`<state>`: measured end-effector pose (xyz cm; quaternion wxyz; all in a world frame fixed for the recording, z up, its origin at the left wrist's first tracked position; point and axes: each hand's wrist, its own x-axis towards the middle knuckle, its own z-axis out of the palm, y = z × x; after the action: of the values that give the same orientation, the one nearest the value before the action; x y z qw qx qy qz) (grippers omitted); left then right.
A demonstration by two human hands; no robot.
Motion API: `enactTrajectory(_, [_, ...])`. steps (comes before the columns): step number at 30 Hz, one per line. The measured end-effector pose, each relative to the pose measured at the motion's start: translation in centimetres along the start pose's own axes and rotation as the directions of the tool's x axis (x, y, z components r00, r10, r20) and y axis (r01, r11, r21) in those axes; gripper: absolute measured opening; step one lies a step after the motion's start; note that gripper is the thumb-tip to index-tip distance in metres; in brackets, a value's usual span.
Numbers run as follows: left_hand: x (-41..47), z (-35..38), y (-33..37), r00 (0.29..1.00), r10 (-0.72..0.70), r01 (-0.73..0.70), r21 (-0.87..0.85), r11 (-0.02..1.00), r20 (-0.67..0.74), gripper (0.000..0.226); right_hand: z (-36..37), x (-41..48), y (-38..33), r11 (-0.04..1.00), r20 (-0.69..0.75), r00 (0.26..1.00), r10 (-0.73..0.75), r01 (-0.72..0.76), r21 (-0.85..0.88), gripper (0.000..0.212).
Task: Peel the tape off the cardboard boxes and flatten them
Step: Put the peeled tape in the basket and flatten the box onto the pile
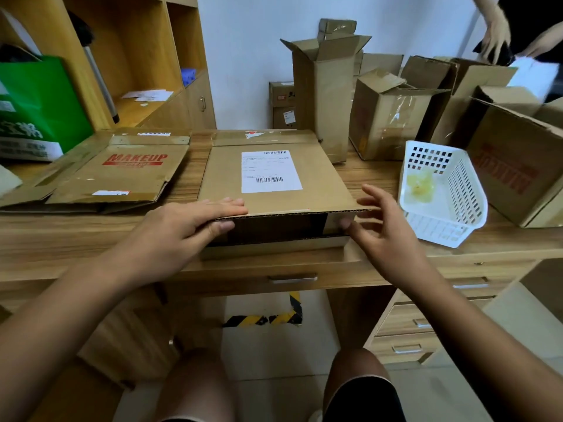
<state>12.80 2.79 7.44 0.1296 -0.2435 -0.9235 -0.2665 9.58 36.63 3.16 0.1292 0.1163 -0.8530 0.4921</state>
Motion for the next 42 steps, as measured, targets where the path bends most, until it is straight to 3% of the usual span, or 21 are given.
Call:
enactTrajectory(2, [0.0,0.0,-0.1,1.0,0.003,-0.003,0.0,1.0,0.0,0.043,0.6,-0.3,0.2,0.993,0.064,0.992,0.113,-0.115,0.021,0.057])
enactTrajectory(5, [0.1,-0.1,-0.3,1.0,-0.002,0.002,0.008,1.0,0.001,0.043,1.1,-0.3,0.3,0.989,0.089,0.985,0.147,-0.146,-0.024,0.031])
enactTrajectory(9, [0.1,-0.1,-0.5,1.0,-0.006,0.006,0.001,1.0,-0.015,0.036,0.9,0.0,-0.1,0.978,0.09,0.975,0.203,-0.206,0.024,0.033])
enactTrajectory(12, [0.1,-0.1,-0.8,1.0,-0.008,0.008,-0.003,1.0,-0.008,0.035,0.3,0.0,-0.2,0.959,0.189,0.948,0.256,-0.273,0.071,0.047])
enactTrajectory(16, [0.2,-0.2,-0.7,1.0,-0.019,0.019,0.006,1.0,-0.007,0.037,0.1,-0.2,0.1,0.965,0.271,0.929,0.253,-0.262,-0.005,0.065])
enactTrajectory(20, [0.1,-0.2,-0.3,0.999,-0.036,0.036,-0.02,0.999,-0.008,0.036,0.8,-0.4,1.0,0.97,0.227,0.952,0.205,-0.167,-0.175,0.082])
enactTrajectory(26, [0.2,-0.4,-0.3,0.998,-0.058,0.058,-0.046,0.997,0.001,0.045,1.3,-0.8,1.4,0.951,0.17,0.968,0.187,-0.135,-0.278,0.093])
enactTrajectory(28, [0.3,-0.4,-0.3,0.998,-0.059,0.06,-0.056,0.997,0.006,0.044,1.1,-0.8,1.1,0.957,0.173,0.965,0.195,-0.149,-0.248,0.092])
enactTrajectory(33, [0.4,-0.7,0.1,0.998,-0.067,0.067,-0.102,0.993,0.008,0.041,0.6,-0.3,-0.8,0.968,0.153,0.957,0.245,-0.249,0.008,0.106])
enactTrajectory(36, [0.5,-0.8,0.4,0.998,-0.066,0.066,-0.112,0.992,0.001,0.042,1.4,-0.1,-1.8,0.972,0.111,0.971,0.212,-0.221,0.079,0.098])
enactTrajectory(42, [0.3,-0.3,0.6,0.999,-0.029,0.022,-0.146,0.989,-0.045,0.041,2.7,0.0,-2.3,0.985,-0.049,0.984,0.171,-0.169,0.034,0.07])
